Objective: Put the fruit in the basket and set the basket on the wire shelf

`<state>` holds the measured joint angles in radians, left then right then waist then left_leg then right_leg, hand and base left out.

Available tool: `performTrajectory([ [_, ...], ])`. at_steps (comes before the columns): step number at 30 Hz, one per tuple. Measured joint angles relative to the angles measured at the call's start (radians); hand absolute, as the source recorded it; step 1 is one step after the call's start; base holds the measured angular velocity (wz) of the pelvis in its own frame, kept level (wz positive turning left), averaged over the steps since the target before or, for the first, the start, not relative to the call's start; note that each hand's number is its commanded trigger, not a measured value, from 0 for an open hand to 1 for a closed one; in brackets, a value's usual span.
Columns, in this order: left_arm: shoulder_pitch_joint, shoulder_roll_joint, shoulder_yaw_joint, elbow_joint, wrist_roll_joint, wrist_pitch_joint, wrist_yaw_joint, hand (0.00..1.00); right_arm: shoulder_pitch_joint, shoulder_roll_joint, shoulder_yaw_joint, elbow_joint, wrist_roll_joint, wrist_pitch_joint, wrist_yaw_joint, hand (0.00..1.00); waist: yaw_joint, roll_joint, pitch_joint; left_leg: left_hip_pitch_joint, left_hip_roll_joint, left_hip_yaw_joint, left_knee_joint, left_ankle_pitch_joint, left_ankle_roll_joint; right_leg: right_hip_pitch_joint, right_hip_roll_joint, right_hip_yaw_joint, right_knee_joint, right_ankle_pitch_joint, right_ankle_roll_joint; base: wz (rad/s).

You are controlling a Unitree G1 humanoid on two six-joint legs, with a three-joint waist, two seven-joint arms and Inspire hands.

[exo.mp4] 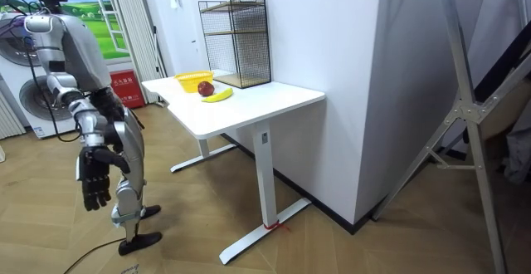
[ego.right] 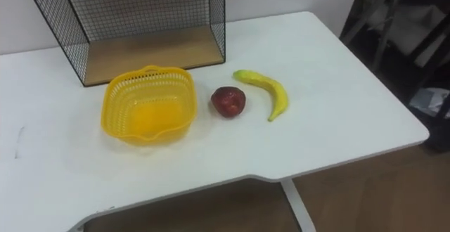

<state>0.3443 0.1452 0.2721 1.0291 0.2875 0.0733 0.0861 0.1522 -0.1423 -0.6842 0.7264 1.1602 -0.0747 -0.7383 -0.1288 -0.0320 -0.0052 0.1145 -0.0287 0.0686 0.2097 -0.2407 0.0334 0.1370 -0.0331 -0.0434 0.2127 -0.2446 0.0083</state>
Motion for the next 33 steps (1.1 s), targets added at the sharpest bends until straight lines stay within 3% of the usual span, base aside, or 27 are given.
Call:
performTrajectory([
  [5, 0.000, 0.001, 0.000, -0.005, 0.002, -0.021, 0.000, 0.00, -0.025, -0.023, -0.014, -0.210, -0.182, -0.089, -0.216, 0.00, 0.004, -0.006, 0.0011, -0.022, 0.000, 0.001, 0.007, 0.000, 0.001, -0.020, 0.000, 0.000, -0.002, 0.000, 0.000, 0.00],
  [10, -0.008, 0.004, -0.003, -0.009, 0.011, -0.049, 0.000, 0.00, -0.035, -0.061, 0.002, -0.398, -0.476, -0.121, -0.314, 0.00, 0.030, -0.010, 0.0023, -0.041, 0.000, -0.001, 0.011, 0.001, 0.001, -0.039, 0.001, 0.001, -0.006, 0.002, 0.000, 0.00],
  [15, -0.008, 0.018, -0.065, -0.005, 0.010, -0.051, 0.000, 0.00, -0.035, -0.096, 0.078, -0.579, -0.589, -0.135, -0.330, 0.00, 0.054, -0.017, 0.0051, -0.049, 0.000, -0.003, 0.008, 0.001, 0.001, -0.044, 0.001, 0.000, -0.008, 0.003, 0.000, 0.00],
  [21, -0.011, 0.024, -0.093, 0.014, 0.030, -0.066, 0.000, 0.00, -0.063, -0.100, 0.177, -0.703, -0.704, -0.146, -0.246, 0.00, 0.078, -0.020, 0.0093, -0.053, 0.001, -0.003, 0.006, 0.001, 0.000, -0.050, 0.001, -0.005, -0.008, 0.004, -0.001, 0.00],
  [28, -0.024, 0.023, -0.092, 0.013, 0.088, -0.066, 0.000, 0.00, -0.064, -0.126, 0.289, -0.775, -0.740, -0.138, -0.007, 0.00, 0.098, -0.010, 0.0114, -0.051, 0.002, -0.004, 0.007, 0.001, 0.000, -0.045, 0.000, -0.015, -0.008, 0.005, -0.002, 0.02],
  [33, -0.037, 0.016, -0.097, 0.011, 0.119, -0.065, 0.000, 0.00, -0.063, -0.142, 0.353, -0.769, -0.777, -0.101, 0.183, 0.00, 0.108, -0.011, 0.0129, -0.043, 0.003, -0.004, 0.009, 0.001, 0.000, -0.031, 0.000, -0.016, -0.008, 0.006, -0.003, 0.00],
])
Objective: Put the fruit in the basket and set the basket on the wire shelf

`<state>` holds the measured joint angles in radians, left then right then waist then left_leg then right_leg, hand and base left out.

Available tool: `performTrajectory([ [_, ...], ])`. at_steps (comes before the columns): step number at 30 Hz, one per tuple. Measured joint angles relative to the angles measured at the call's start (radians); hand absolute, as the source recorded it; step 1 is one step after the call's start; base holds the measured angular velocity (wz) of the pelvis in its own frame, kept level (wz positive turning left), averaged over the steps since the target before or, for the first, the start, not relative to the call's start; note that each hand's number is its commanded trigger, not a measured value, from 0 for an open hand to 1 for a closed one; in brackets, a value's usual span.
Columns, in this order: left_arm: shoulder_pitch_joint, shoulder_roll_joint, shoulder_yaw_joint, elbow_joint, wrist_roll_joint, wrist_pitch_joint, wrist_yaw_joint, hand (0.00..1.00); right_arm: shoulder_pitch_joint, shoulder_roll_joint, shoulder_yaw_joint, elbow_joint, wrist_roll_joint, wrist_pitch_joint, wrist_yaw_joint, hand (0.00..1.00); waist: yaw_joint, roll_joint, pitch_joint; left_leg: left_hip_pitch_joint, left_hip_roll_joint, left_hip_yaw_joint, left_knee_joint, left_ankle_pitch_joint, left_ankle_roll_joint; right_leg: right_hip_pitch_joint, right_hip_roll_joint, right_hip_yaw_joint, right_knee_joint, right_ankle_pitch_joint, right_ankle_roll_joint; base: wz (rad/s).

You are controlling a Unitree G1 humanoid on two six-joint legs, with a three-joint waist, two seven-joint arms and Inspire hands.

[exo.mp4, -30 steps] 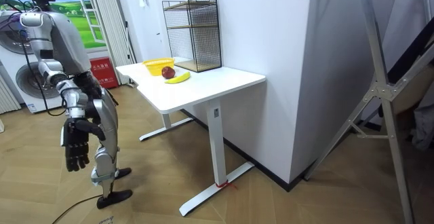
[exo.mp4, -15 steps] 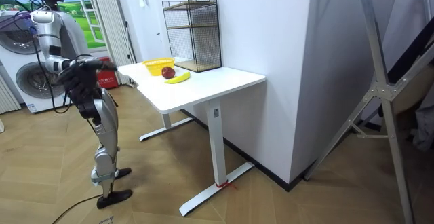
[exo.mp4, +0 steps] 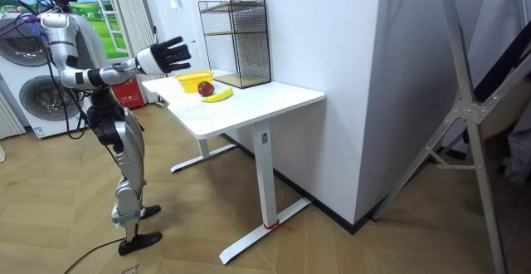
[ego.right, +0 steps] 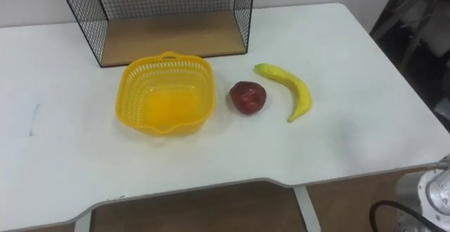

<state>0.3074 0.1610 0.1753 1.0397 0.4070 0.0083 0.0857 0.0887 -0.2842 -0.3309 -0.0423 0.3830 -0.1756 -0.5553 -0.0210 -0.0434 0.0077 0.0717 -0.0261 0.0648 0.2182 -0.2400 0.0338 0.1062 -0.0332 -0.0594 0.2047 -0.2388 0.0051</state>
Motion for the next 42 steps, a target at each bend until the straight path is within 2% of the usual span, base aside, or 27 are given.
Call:
performTrajectory([
  [4, -0.002, 0.002, -0.011, -0.003, -0.001, 0.008, -0.003, 0.00, 0.000, -0.039, 0.059, 0.031, -0.062, 0.047, 0.149, 0.00, 0.007, -0.010, 0.0012, 0.008, 0.000, -0.003, -0.001, 0.000, 0.000, 0.003, -0.001, -0.003, 0.001, 0.000, 0.000, 0.01],
  [9, -0.016, 0.016, -0.024, -0.002, -0.004, 0.014, -0.007, 0.00, -0.013, -0.056, 0.123, 0.041, -0.164, 0.065, 0.257, 0.00, 0.028, -0.022, 0.0000, 0.007, 0.002, -0.010, 0.005, 0.000, 0.000, 0.005, -0.001, -0.014, 0.001, 0.001, -0.002, 0.03],
  [11, -0.029, 0.019, -0.042, -0.002, -0.002, 0.014, -0.007, 0.00, -0.034, -0.074, 0.170, 0.066, -0.198, 0.068, 0.305, 0.00, 0.038, -0.035, 0.0047, 0.007, 0.003, -0.010, 0.005, 0.000, -0.001, 0.007, 0.000, -0.015, 0.001, 0.002, -0.003, 0.02],
  [14, -0.046, 0.019, -0.055, -0.002, -0.002, 0.014, -0.007, 0.00, -0.047, -0.074, 0.201, 0.066, -0.201, 0.069, 0.342, 0.00, 0.058, -0.043, 0.0033, 0.003, 0.003, -0.013, 0.006, 0.000, -0.001, 0.006, 0.001, -0.019, 0.000, 0.003, -0.003, 0.03],
  [24, -0.048, 0.020, -0.062, -0.001, -0.012, 0.014, -0.007, 0.00, -0.119, -0.075, 0.227, 0.076, -0.261, 0.069, 0.397, 0.00, 0.057, -0.037, 0.0022, -0.006, 0.004, -0.026, 0.017, 0.000, -0.001, 0.015, 0.000, -0.042, -0.003, 0.005, -0.002, 0.05],
  [28, -0.047, 0.020, -0.062, -0.001, -0.011, 0.014, -0.007, 0.00, -0.120, -0.075, 0.238, 0.077, -0.353, 0.073, 0.437, 0.00, 0.061, -0.035, 0.0010, -0.002, 0.003, -0.026, 0.017, 0.000, -0.001, 0.020, 0.000, -0.041, -0.003, 0.005, -0.002, 0.00],
  [34, -0.045, 0.021, -0.083, 0.002, -0.010, 0.014, -0.007, 0.00, -0.131, -0.074, 0.279, 0.159, -0.374, 0.089, 0.510, 0.00, 0.080, -0.034, 0.0026, 0.014, 0.003, -0.023, 0.018, 0.000, -0.001, 0.035, 0.000, -0.035, -0.002, 0.005, -0.003, -0.01],
  [42, -0.045, 0.021, -0.083, 0.004, -0.008, 0.014, -0.008, 0.00, -0.131, -0.074, 0.313, 0.158, -0.388, 0.091, 0.551, 0.00, 0.107, -0.037, 0.0021, 0.013, 0.004, -0.023, 0.018, 0.000, -0.001, 0.035, 0.002, -0.033, -0.002, 0.008, -0.004, 0.00],
])
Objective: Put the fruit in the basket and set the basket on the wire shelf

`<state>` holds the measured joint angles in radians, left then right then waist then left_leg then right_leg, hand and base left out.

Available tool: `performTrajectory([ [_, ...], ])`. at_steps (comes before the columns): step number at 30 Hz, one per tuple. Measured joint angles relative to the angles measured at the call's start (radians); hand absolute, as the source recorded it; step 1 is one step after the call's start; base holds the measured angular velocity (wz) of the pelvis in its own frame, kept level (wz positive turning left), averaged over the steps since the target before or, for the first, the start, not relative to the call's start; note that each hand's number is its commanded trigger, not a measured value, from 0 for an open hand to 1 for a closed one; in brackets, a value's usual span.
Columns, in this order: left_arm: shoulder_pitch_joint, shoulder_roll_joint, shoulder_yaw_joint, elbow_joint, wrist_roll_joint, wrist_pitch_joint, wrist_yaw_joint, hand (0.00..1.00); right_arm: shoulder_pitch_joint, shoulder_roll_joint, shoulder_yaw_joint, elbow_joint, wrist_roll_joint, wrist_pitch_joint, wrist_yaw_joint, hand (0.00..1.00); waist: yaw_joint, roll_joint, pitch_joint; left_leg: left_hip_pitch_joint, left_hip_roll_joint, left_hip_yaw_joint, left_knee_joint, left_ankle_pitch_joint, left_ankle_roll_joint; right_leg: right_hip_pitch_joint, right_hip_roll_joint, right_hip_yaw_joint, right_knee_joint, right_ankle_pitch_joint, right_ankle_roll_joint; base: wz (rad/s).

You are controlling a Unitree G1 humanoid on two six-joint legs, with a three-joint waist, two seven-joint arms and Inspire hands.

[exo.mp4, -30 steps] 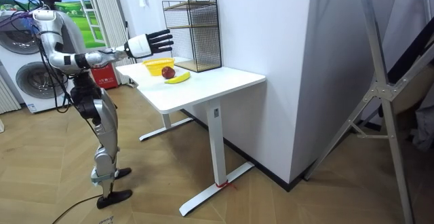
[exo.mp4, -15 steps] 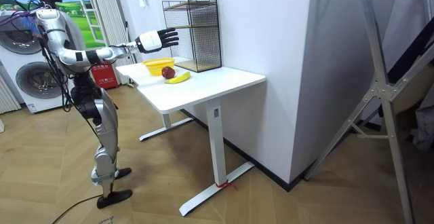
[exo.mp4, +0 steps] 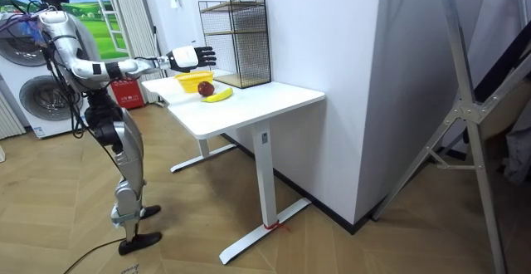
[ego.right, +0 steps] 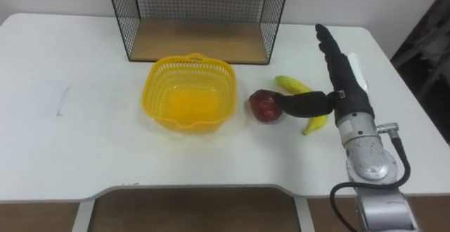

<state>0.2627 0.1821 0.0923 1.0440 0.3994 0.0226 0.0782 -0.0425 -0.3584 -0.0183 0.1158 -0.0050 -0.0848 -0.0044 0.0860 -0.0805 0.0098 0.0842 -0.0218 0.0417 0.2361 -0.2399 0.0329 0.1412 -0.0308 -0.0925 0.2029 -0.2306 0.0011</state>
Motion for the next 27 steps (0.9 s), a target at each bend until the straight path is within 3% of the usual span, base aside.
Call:
performTrajectory([
  [10, -0.013, 0.000, -0.021, 0.000, 0.005, 0.002, 0.000, 0.00, -0.008, 0.000, 0.059, 0.002, -0.005, 0.000, 0.040, 0.00, 0.007, 0.014, 0.0072, -0.003, -0.001, -0.008, 0.005, 0.000, 0.000, 0.003, -0.002, -0.010, -0.002, 0.001, 0.001, 0.02],
  [16, -0.022, 0.000, -0.022, 0.000, 0.005, 0.020, 0.000, 0.00, -0.011, 0.000, 0.077, 0.025, -0.006, 0.003, 0.048, 0.00, 0.004, 0.022, 0.0044, -0.002, -0.002, -0.018, 0.005, 0.000, 0.000, 0.014, -0.002, -0.021, -0.005, 0.001, 0.001, 0.05],
  [20, -0.022, 0.000, -0.022, 0.000, 0.005, 0.024, -0.001, 0.00, -0.011, 0.000, 0.078, 0.026, -0.010, 0.022, 0.052, 0.00, 0.005, 0.021, 0.0017, -0.003, -0.004, -0.020, 0.005, 0.000, 0.000, 0.019, -0.003, -0.024, -0.014, 0.001, 0.001, 0.01],
  [27, -0.027, 0.000, -0.022, -0.003, 0.005, 0.039, -0.003, 0.00, -0.011, 0.003, 0.094, 0.049, -0.038, 0.023, 0.053, 0.00, 0.005, 0.015, -0.0013, 0.009, -0.006, -0.026, 0.002, 0.000, 0.000, 0.027, -0.004, -0.028, -0.018, 0.001, 0.001, 0.01],
])
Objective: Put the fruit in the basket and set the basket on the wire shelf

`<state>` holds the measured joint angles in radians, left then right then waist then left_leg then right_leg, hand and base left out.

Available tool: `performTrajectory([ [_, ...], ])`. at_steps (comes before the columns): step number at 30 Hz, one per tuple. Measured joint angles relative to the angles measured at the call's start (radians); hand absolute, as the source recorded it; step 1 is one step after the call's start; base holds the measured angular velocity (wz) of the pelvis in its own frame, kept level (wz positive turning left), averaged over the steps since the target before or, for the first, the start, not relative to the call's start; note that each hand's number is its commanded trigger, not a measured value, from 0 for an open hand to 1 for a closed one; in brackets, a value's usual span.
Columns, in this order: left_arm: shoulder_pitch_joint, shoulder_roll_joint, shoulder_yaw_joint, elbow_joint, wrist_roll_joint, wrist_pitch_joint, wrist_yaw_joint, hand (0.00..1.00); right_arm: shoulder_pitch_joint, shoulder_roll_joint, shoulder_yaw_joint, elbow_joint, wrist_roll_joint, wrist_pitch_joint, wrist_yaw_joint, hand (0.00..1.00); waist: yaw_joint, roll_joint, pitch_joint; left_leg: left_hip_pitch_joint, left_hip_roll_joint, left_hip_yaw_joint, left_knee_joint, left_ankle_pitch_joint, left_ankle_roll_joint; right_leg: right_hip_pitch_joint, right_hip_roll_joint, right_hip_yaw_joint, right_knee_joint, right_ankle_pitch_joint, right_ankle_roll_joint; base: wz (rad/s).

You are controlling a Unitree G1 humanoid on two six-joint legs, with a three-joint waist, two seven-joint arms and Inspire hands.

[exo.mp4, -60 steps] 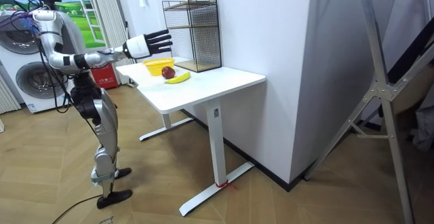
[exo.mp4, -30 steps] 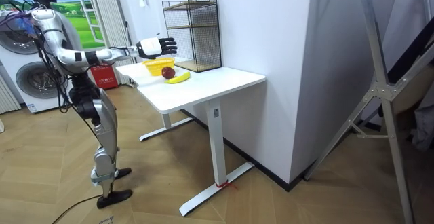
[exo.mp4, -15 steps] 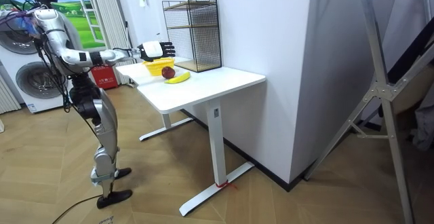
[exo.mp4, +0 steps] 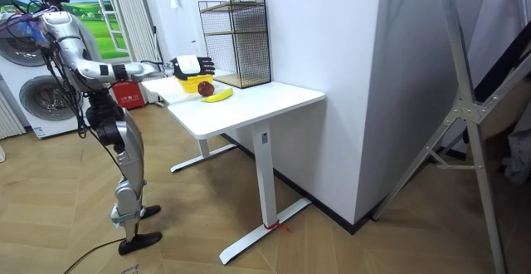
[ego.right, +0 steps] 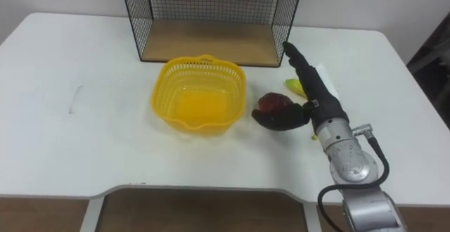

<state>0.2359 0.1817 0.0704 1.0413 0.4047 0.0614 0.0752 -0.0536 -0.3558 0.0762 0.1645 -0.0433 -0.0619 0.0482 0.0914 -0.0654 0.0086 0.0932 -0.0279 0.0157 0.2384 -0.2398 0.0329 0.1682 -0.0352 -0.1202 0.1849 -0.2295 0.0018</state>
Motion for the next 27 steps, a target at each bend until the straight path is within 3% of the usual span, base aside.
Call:
performTrajectory([
  [12, -0.004, -0.001, 0.001, -0.011, 0.002, 0.004, -0.005, 0.00, -0.002, 0.002, -0.001, 0.062, -0.005, 0.032, 0.000, 0.00, 0.000, -0.007, 0.0066, -0.020, -0.001, -0.019, 0.022, -0.001, -0.001, 0.004, 0.000, -0.023, 0.001, 0.000, 0.000, 0.05],
  [17, 0.004, -0.004, 0.001, -0.011, 0.002, 0.006, -0.018, 0.00, -0.004, 0.002, -0.010, 0.062, -0.004, 0.041, 0.001, 0.00, -0.002, 0.007, -0.0038, -0.029, -0.001, -0.020, 0.031, -0.001, -0.001, 0.000, -0.001, -0.029, 0.002, 0.004, 0.000, 0.01],
  [24, 0.024, -0.004, 0.003, -0.020, 0.024, 0.028, -0.038, 0.00, -0.004, 0.002, -0.012, 0.063, 0.003, 0.046, 0.021, 0.00, -0.001, 0.007, -0.0042, -0.019, 0.000, -0.020, 0.029, -0.001, -0.001, 0.000, 0.001, -0.026, 0.002, 0.004, -0.001, 0.00],
  [27, 0.029, -0.004, 0.005, -0.022, 0.029, 0.029, -0.050, 0.00, -0.004, 0.002, -0.013, 0.065, 0.005, 0.064, 0.032, 0.00, 0.002, -0.003, -0.0046, -0.023, 0.000, -0.020, 0.028, -0.001, -0.001, -0.006, 0.001, -0.026, 0.003, 0.004, -0.001, 0.00],
])
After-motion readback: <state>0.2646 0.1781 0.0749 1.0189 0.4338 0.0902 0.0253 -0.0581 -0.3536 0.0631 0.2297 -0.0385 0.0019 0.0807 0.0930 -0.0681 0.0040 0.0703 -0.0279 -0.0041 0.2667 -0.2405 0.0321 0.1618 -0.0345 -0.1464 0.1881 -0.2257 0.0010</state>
